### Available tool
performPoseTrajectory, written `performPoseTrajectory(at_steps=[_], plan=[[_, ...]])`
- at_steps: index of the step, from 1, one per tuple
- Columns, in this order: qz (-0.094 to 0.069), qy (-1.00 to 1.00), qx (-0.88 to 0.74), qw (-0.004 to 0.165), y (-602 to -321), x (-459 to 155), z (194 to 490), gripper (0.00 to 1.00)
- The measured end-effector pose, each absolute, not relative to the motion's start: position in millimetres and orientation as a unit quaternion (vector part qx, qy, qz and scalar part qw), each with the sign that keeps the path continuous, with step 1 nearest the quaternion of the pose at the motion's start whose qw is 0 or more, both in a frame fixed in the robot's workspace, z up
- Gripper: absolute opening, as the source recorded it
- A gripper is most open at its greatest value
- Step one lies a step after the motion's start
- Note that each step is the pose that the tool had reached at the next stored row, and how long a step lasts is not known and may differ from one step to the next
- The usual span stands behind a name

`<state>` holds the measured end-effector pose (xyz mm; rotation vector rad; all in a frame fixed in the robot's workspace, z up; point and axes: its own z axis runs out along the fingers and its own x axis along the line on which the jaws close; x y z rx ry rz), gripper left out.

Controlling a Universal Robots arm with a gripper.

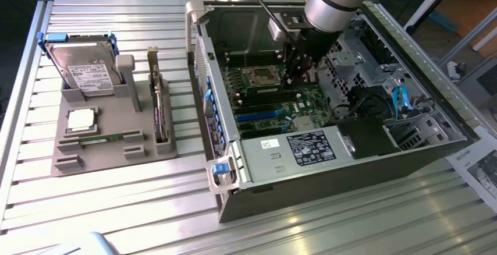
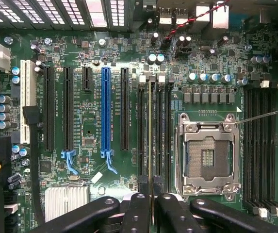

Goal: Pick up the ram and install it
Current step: 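Insert the ram into the slot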

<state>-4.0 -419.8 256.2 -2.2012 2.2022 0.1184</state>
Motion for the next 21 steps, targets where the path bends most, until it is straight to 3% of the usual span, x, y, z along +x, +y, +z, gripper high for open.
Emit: performPoseTrajectory(at_steps=[21], plan=[[0.038,0.707,-0.706,0.013,-421.1,-7.4,247.4,0.13]])
